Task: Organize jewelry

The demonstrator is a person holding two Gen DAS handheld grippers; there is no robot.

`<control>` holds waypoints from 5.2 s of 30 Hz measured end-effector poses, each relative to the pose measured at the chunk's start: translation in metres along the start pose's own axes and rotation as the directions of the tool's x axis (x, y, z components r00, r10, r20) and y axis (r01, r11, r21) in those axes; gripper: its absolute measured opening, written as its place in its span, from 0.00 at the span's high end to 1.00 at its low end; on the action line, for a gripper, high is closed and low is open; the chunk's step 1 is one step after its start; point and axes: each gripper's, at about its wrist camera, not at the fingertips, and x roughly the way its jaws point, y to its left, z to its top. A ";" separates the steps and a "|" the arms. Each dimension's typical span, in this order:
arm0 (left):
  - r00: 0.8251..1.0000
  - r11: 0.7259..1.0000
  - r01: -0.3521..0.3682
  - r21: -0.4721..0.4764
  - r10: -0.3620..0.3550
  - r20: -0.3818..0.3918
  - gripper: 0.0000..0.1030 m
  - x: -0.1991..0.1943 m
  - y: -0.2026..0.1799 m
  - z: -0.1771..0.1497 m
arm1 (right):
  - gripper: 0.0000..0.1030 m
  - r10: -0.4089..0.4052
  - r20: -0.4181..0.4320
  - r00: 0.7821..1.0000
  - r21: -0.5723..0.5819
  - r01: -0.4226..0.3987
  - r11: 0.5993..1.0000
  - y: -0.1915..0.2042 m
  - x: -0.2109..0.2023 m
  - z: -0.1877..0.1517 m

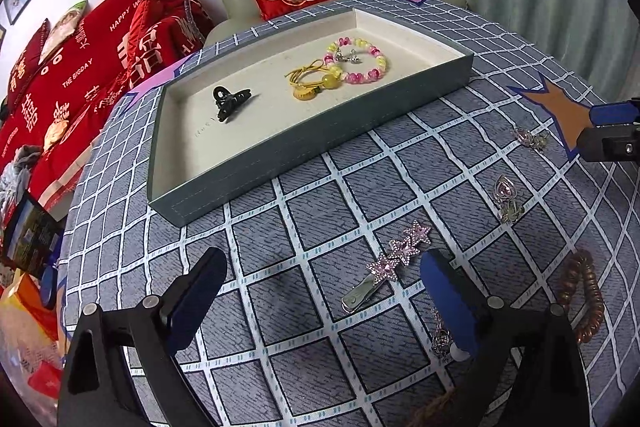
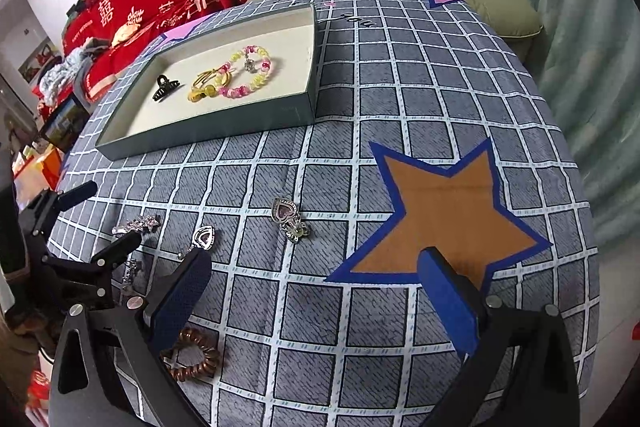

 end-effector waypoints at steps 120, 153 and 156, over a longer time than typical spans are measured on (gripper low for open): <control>0.976 0.972 0.026 -0.236 0.026 0.216 0.75 -0.111 0.053 0.071 | 0.65 0.163 0.236 0.958 -0.015 -0.164 0.986 0.027 -0.095 0.084; 0.996 0.945 -0.082 -0.315 0.086 -0.003 0.75 0.067 0.086 0.110 | 0.65 0.115 0.016 0.993 -0.023 -0.115 0.993 0.054 0.093 0.174; 0.996 0.948 -0.084 -0.307 0.081 -0.022 0.75 0.075 0.083 0.107 | 0.65 0.097 0.005 0.995 -0.039 -0.097 0.995 0.058 0.103 0.171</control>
